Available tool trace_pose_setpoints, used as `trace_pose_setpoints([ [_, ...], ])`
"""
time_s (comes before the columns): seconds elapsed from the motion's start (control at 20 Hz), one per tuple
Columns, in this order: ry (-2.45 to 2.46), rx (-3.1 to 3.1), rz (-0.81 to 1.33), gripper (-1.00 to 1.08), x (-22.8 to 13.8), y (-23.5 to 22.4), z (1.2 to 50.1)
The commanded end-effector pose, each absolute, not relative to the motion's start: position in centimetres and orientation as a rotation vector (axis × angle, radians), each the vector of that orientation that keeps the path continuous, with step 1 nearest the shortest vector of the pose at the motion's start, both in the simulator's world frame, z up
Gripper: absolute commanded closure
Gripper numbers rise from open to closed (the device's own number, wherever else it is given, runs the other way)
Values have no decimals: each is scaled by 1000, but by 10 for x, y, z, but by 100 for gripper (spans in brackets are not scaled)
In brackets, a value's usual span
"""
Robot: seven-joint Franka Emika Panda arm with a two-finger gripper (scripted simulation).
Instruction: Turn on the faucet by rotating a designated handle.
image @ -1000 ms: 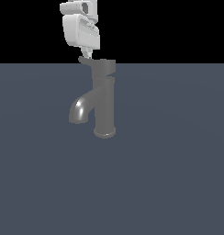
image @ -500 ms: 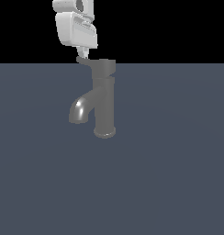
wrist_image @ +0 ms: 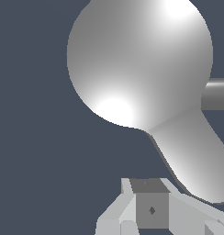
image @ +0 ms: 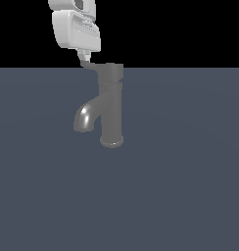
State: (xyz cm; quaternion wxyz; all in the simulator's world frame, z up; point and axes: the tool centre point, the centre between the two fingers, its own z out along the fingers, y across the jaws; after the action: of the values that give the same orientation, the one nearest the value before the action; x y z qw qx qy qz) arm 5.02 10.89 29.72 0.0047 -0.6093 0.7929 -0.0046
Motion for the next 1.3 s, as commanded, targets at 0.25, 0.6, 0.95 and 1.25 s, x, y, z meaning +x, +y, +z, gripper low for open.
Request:
trace_pose_setpoints([
  [0.25,2488,-1913,-9,108,29,105,297],
  [0.6,2487,-1916,-5,108,10,102,297],
  [0.95,2487,-1918,-2,108,-10,99,297],
  [1.25,2469,-1938,-1,108,-18,104,297],
])
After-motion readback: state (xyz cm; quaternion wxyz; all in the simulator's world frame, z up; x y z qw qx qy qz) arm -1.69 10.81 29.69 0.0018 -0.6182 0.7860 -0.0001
